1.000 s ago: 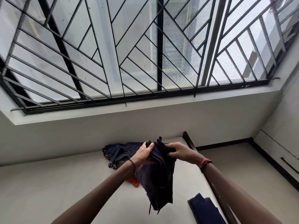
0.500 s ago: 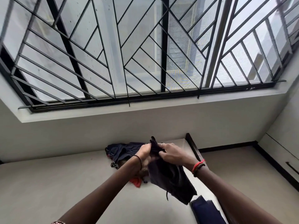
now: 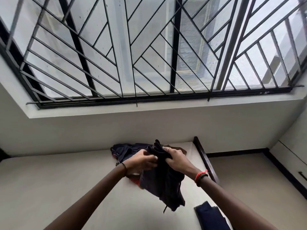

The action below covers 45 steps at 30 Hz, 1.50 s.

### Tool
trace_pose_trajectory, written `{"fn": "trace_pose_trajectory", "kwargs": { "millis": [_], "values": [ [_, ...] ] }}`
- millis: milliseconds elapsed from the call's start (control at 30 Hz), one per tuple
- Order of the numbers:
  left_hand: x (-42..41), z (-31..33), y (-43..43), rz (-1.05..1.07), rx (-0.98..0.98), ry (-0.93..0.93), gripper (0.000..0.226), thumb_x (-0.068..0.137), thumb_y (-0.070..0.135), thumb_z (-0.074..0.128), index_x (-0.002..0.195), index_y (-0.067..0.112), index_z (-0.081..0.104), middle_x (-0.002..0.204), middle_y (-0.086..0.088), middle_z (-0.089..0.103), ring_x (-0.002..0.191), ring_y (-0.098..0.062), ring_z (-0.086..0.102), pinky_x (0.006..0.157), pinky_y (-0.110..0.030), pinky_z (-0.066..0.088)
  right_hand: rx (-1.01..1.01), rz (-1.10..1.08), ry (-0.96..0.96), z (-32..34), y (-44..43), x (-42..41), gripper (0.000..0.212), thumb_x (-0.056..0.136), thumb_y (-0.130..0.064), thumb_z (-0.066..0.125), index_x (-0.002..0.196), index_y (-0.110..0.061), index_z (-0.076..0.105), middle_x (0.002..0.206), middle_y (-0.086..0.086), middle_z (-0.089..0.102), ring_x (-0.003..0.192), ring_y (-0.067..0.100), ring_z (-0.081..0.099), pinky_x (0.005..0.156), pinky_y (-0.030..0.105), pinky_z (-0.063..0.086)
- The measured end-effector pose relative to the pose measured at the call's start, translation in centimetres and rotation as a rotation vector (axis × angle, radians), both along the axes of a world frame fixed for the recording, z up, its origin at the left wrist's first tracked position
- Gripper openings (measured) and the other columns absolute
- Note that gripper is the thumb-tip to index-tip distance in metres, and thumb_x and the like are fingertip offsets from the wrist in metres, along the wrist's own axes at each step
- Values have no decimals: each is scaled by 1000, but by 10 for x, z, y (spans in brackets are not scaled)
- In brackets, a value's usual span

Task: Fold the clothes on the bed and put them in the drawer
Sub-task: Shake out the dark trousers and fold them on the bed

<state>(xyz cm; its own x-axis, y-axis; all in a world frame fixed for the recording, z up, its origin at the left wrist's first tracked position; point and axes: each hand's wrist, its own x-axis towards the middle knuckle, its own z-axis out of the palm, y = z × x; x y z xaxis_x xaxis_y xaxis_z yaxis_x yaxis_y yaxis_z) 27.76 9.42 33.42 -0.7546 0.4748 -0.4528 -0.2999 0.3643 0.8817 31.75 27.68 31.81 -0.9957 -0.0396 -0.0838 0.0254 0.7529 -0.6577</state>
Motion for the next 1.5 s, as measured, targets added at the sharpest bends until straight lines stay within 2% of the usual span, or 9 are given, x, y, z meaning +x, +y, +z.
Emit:
{"fn": "trace_pose_trajectory", "kwargs": {
  "millis": [100,167,267,433,633,767,1100,1233,1500],
  "values": [
    [-3,-19,-23,-66,-666,736,116,42,84,57,134,18,34,129,0,44,121,-15,44,107,-38,33,-27,21,-48,0,-7,-2,52,81,-11,47,129,-29,53,114,3,66,105,20,61,82,19,44],
    [2,-25,-29,-154,-785,1095,117,47,80,46,146,24,22,147,2,33,141,-16,23,115,-54,7,-11,67,-93,-1,-19,-6,47,81,-12,49,127,-24,50,111,10,65,102,26,62,81,24,47],
    [1,-28,-30,-377,-935,1390,92,60,70,44,138,20,42,141,2,49,137,-13,35,109,-66,17,27,184,-151,-1,-38,-6,56,81,-13,54,134,-12,37,116,16,61,108,30,58,89,28,46],
    [6,-12,-48,-603,-925,1045,46,77,63,59,103,25,61,107,5,67,103,-18,61,83,-30,35,-38,356,-223,7,-47,5,32,80,-3,56,108,-14,47,92,7,61,61,-4,54,55,9,38],
    [32,-31,-80,-459,-848,875,36,81,55,61,91,20,62,95,0,68,87,-20,62,56,-25,31,-54,501,-269,-23,-68,33,80,69,-17,73,138,-28,32,119,-5,58,106,8,57,87,20,48],
    [31,-56,-106,-449,-877,802,36,82,55,60,89,20,60,96,1,67,89,-20,62,58,-26,32,4,543,-286,-49,-90,18,70,78,-18,67,140,-21,34,124,2,57,112,16,56,84,15,40],
    [-47,-50,-201,-172,-1052,929,44,83,55,60,105,17,61,104,-3,59,94,-23,59,63,-29,36,153,561,-69,-47,-180,-112,48,82,-15,63,129,-22,54,119,9,64,111,27,58,87,31,45],
    [-57,-57,-238,-65,-1036,1276,39,82,47,55,88,11,66,81,-9,59,68,-29,59,50,-32,41,215,575,92,-45,-212,-129,47,88,-17,57,134,-25,47,118,10,63,108,31,57,80,34,45],
    [38,-235,-261,-25,-1043,1222,24,75,20,45,97,13,53,89,-8,59,72,-27,55,58,-34,46,239,798,421,-224,-223,-54,54,80,-3,36,131,-9,53,134,10,55,108,27,61,76,31,55]
  ]
}}
